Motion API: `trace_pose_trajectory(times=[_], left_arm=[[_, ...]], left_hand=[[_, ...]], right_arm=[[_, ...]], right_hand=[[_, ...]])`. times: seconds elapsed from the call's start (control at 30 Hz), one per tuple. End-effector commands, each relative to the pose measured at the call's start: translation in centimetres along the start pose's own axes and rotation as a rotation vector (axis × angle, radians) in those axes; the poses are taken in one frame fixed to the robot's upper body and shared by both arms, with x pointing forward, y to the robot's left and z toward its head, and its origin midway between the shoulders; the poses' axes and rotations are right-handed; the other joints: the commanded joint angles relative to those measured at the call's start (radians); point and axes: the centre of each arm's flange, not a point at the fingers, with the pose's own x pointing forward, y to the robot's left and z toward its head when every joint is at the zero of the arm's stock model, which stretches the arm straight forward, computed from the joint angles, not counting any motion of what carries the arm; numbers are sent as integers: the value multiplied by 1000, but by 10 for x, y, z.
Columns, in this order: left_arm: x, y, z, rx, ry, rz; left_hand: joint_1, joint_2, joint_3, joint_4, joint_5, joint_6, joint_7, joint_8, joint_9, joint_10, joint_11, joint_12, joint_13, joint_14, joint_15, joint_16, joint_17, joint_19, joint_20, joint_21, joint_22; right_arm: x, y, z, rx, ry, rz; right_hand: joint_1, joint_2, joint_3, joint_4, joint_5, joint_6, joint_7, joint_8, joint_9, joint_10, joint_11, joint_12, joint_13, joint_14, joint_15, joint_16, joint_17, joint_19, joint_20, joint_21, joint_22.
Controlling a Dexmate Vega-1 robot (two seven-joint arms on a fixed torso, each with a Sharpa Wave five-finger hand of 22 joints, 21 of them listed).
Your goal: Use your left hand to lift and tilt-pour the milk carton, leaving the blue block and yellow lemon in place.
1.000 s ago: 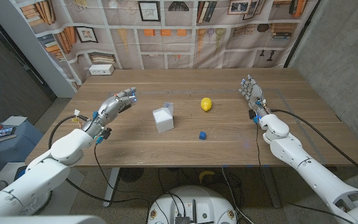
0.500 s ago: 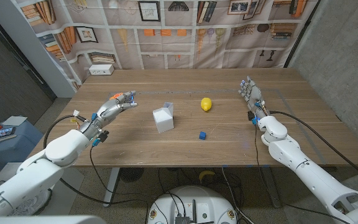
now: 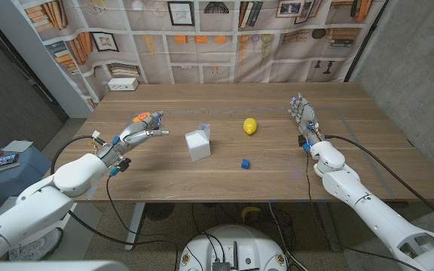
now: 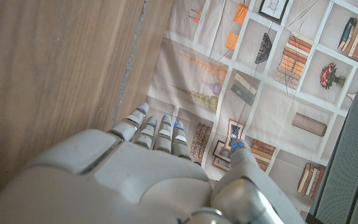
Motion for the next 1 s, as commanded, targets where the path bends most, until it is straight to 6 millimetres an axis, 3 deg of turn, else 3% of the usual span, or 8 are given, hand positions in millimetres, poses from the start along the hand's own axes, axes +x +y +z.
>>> trace_pose_trajectory(times=[0.03, 0.23, 0.63, 1.0], left_arm=[[12, -9, -3, 45, 51, -111], [14, -16, -5, 61, 77, -152], [19, -34, -10, 100, 111, -191], [19, -39, -16, 128, 132, -188]], left_hand=[[21, -3, -18, 1, 8, -49, 11, -1, 4, -57, 11, -5, 4, -49, 7, -6, 2, -49, -17, 0, 3], [29, -4, -34, 3, 14, -95, 18, -2, 4, -100, 30, -4, 4, -91, 19, -6, 2, -97, -9, -2, 4], [38, -2, -57, 5, 21, -155, 15, 1, 5, -163, 26, -3, 6, -156, 25, -7, 3, -151, 0, 0, 4], [45, 3, -67, 6, 22, -196, 17, 0, 6, -206, 31, -4, 6, -190, 30, -5, 3, -174, 16, 4, 5]], right_arm=[[1, 2, -3, -1, -4, -9], [1, 2, -5, 2, -6, -10], [1, 0, -9, 7, -13, -13], [-3, -2, -12, 18, -26, -22]], right_hand=[[-6, 7, 4, -4, 8, -1, 2, -1, 4, -1, 0, 0, -1, -5, -4, 3, 2, -3, -5, 6, 2], [-6, 7, 4, -5, 7, -3, 1, -1, 4, -3, 0, 0, -1, -7, -1, 2, 1, -5, -4, 6, 2], [-7, 7, 3, -6, 6, -4, -2, -1, 3, -6, -1, -1, -1, -12, 0, 2, -1, -8, -3, 6, 2], [-7, 7, 3, -7, 5, -6, -1, -2, 3, -7, -1, -1, -1, -14, 1, 2, -3, -9, -3, 6, 2]])
